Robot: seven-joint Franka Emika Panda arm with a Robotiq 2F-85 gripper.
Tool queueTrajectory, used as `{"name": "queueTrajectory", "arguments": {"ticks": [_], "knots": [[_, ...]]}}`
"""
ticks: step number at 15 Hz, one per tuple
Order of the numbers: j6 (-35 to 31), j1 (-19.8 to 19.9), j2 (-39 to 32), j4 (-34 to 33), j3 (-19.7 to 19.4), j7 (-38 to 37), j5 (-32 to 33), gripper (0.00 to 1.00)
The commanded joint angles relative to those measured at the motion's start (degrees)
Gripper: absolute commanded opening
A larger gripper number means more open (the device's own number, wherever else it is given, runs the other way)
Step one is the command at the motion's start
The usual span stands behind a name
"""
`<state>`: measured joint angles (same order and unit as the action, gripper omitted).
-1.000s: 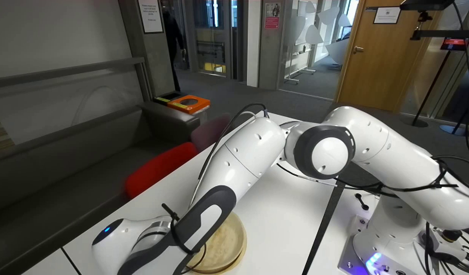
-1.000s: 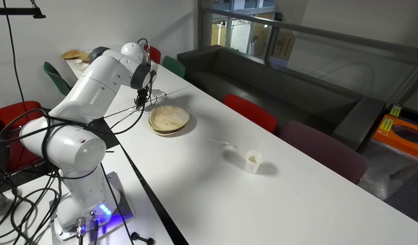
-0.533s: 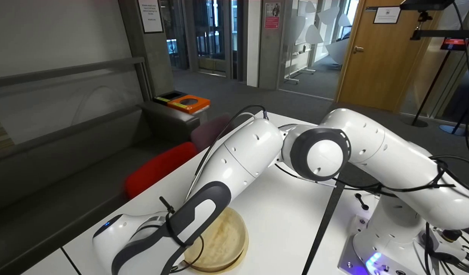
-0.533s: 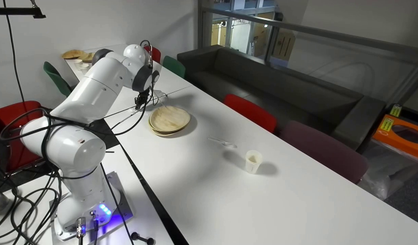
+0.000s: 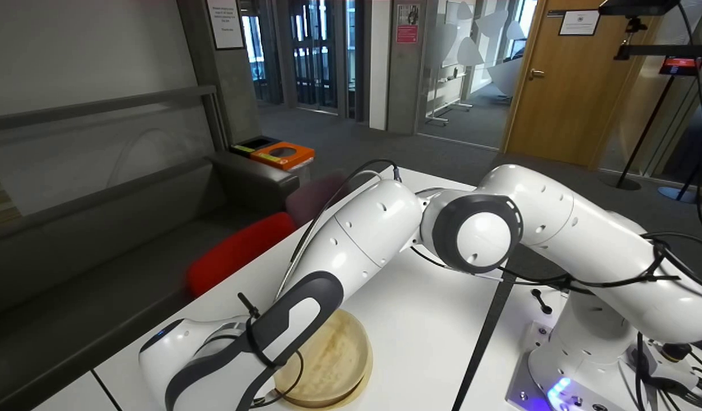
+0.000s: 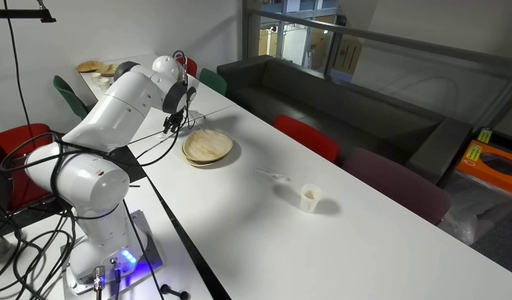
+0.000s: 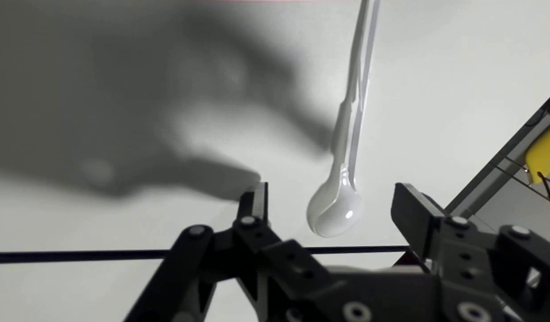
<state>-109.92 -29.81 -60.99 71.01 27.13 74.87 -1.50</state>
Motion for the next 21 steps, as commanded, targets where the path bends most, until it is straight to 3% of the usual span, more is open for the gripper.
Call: {"name": "queueTrajectory", "arguments": {"ticks": [1,14,21], "knots": [[2.7,0.6,0.5,-0.5,0.5,0.8,-0.4,1.00],[-4.3,-3.9,10.5,13.7,-1.4,-2.7,13.0,1.00],[-20.3,-9.3,12.6,16.9,-7.4,-16.2,22.1,1.00]]}}
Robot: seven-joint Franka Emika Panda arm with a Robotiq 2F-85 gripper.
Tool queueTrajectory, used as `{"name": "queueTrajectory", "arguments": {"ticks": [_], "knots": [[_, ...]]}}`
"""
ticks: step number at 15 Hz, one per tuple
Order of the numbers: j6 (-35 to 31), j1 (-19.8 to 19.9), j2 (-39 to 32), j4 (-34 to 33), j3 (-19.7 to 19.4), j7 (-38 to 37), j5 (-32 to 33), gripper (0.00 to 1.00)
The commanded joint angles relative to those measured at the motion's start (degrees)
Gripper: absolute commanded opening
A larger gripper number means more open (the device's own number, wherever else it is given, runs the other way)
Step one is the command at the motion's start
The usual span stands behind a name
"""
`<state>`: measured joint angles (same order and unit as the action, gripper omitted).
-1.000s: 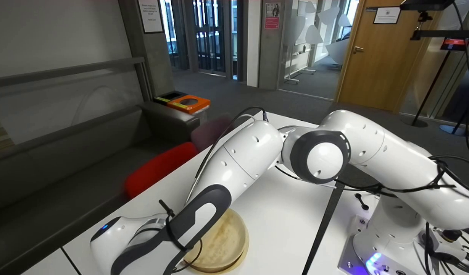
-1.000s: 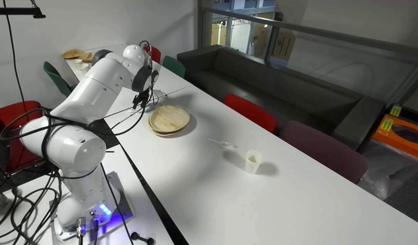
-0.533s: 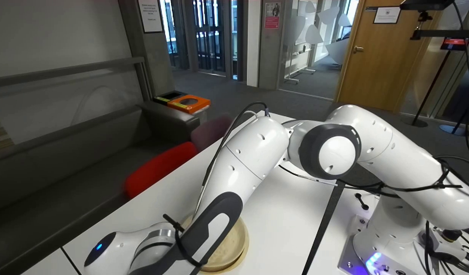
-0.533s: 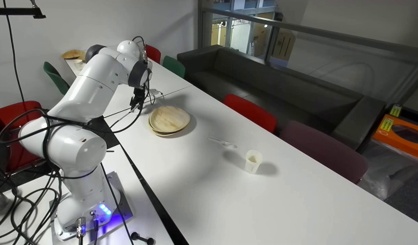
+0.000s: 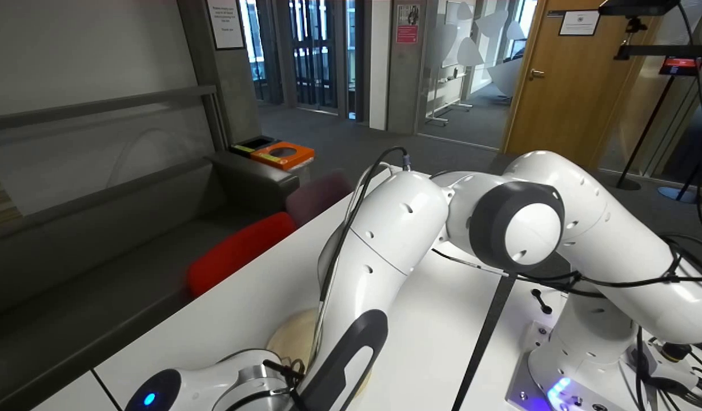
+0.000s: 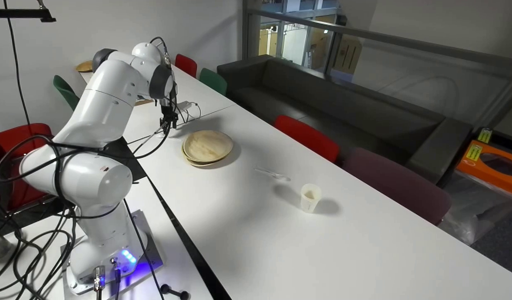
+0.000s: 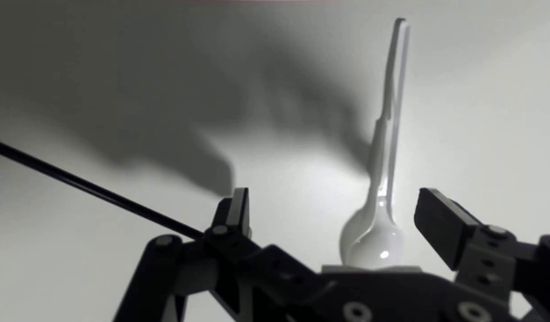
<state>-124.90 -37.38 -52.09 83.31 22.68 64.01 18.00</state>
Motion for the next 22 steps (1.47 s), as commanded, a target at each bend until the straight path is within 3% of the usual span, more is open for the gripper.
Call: {"name": "queueTrajectory", "arguments": {"ticks": [1,6,13,22], "knots": [[-5.9,-1.8,4.0,5.3,-3.0,-6.1,2.6,1.00],[-5.4,-0.5,6.9,10.2,-0.7,-5.5,1.2,1.00],[-6.6,-1.0,12.4,15.8,-0.6,-6.3,2.5,1.00],[-3.2,-0.2,9.7,14.2,0.5,-3.6,0.4,1.00]]}}
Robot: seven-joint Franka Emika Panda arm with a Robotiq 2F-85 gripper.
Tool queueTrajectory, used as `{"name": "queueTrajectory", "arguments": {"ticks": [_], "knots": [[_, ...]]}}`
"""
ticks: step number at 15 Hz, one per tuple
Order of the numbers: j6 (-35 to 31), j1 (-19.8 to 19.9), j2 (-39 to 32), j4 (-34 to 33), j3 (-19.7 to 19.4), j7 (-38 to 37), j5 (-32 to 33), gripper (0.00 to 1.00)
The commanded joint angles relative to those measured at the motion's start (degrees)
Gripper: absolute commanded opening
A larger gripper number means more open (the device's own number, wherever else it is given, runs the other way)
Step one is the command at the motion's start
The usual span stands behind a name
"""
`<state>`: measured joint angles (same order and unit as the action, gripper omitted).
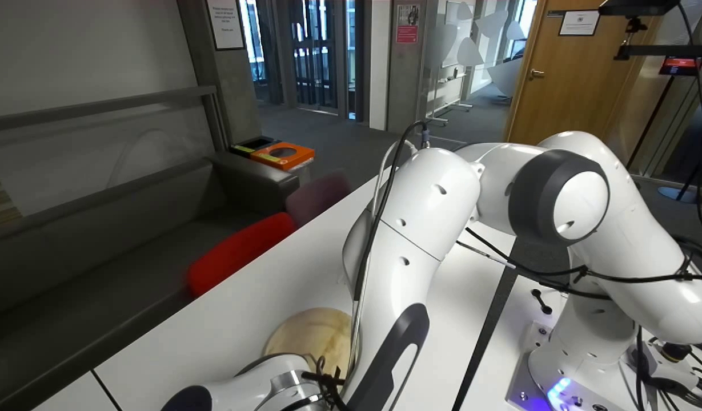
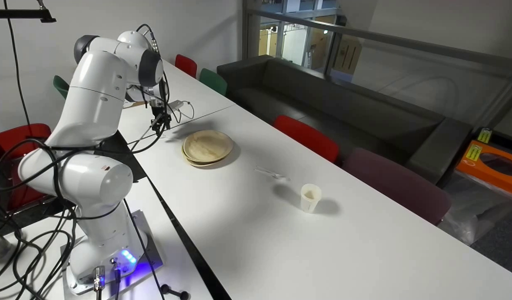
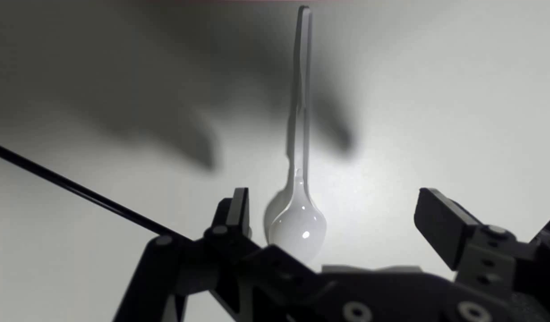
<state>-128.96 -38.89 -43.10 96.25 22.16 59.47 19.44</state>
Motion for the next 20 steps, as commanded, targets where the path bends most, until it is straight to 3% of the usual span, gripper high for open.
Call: {"name": "queueTrajectory", "arguments": {"ticks": [1,12,18,20], "knots": [[1.4,1.7,0.4,1.0,1.3,1.3,-1.6,1.00],[7.8,8.9,-3.0,-1.3,6.4,8.1,-12.5,1.00],[10.3,9.7,-3.3,-2.1,7.0,8.3,-14.3,0.97],[10.7,9.6,-3.6,-2.4,7.1,8.3,-14.7,0.93]]}}
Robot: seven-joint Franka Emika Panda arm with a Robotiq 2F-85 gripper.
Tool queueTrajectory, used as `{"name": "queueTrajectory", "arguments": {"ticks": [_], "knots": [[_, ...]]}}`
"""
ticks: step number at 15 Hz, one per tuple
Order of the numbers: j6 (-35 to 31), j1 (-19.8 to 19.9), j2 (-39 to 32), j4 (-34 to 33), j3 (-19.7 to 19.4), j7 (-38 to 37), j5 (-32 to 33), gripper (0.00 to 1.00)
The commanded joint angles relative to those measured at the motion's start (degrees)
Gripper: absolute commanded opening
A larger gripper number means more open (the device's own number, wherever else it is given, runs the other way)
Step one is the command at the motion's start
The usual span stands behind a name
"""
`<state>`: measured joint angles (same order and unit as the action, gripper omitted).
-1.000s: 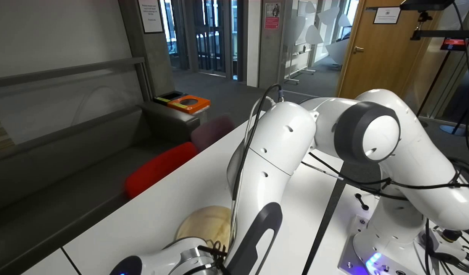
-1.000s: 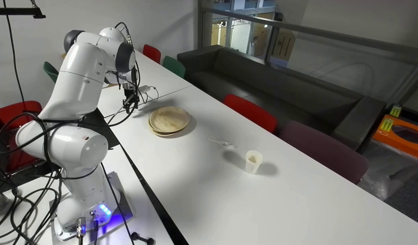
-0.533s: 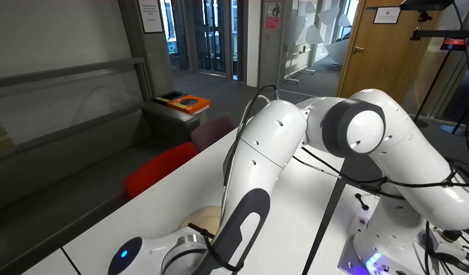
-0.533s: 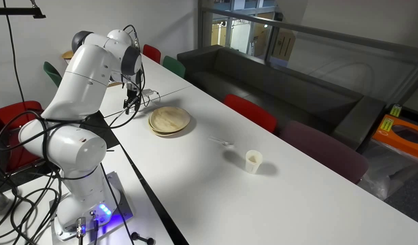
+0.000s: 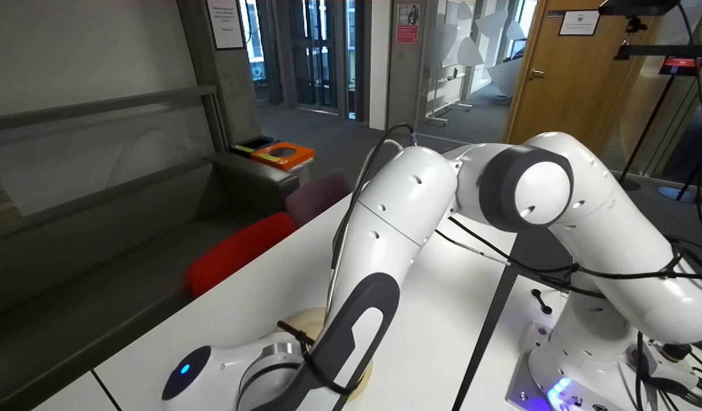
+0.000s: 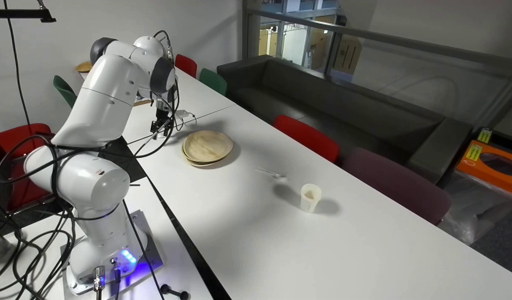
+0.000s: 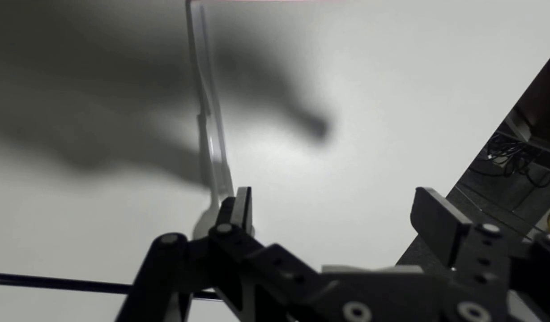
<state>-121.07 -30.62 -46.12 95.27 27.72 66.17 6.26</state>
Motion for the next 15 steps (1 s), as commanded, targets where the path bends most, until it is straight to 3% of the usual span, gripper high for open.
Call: {"name": "queueTrajectory", "arguments": {"ticks": [1,2,4,9,10,12,15], "knots": [[3.0,1.3,-0.6,-1.5,1.6,1.6,-1.8,0.90],[3.0,1.3,-0.7,-1.5,1.6,1.7,-1.8,0.69],[3.0,1.3,-0.9,-1.6,1.7,1.7,-1.9,0.64],[3.2,1.4,-1.7,-2.3,2.0,1.8,-2.2,0.26],[3.1,1.3,-1.7,-2.3,1.9,1.6,-2.1,0.64],[3.0,1.2,-1.6,-2.4,1.8,1.5,-2.0,0.65],[2.9,1.3,-1.5,-2.9,1.8,1.5,-2.0,0.85]]}}
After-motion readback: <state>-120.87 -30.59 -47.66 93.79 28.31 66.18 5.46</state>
